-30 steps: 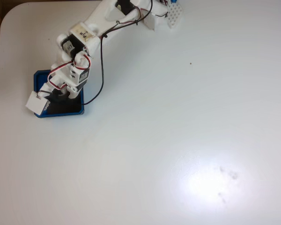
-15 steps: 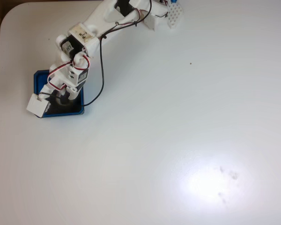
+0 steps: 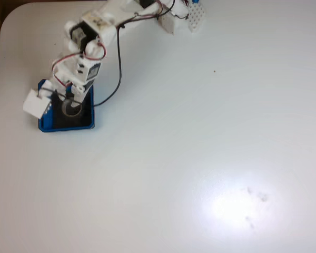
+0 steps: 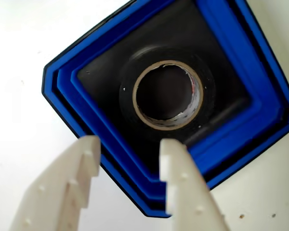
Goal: Pick the black tape roll and drop it in the blue box
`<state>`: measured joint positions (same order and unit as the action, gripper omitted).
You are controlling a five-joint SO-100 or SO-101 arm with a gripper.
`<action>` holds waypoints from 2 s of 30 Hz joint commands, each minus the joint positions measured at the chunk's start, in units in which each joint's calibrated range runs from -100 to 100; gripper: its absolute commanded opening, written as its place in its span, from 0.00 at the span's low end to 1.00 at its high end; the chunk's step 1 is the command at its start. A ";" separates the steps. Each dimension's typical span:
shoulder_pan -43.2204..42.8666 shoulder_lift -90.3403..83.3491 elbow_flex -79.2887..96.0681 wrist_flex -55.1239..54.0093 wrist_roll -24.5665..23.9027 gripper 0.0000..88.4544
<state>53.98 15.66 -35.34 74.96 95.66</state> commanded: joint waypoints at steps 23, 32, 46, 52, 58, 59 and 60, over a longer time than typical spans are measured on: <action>-32.83 -102.62 120.42 -40.14 -2.32 0.13; -36.74 -113.49 135.34 -40.14 -1.62 0.13; -54.52 -114.66 135.34 -40.22 -2.23 0.13; -54.42 -114.66 135.34 -40.14 -2.23 0.12; -55.69 -114.66 135.34 -40.14 -1.97 0.00; -55.69 -114.66 135.34 -40.14 -2.05 0.00; -55.60 -114.58 135.34 -40.14 -2.14 0.01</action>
<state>-1.63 -98.31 99.10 36.21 93.66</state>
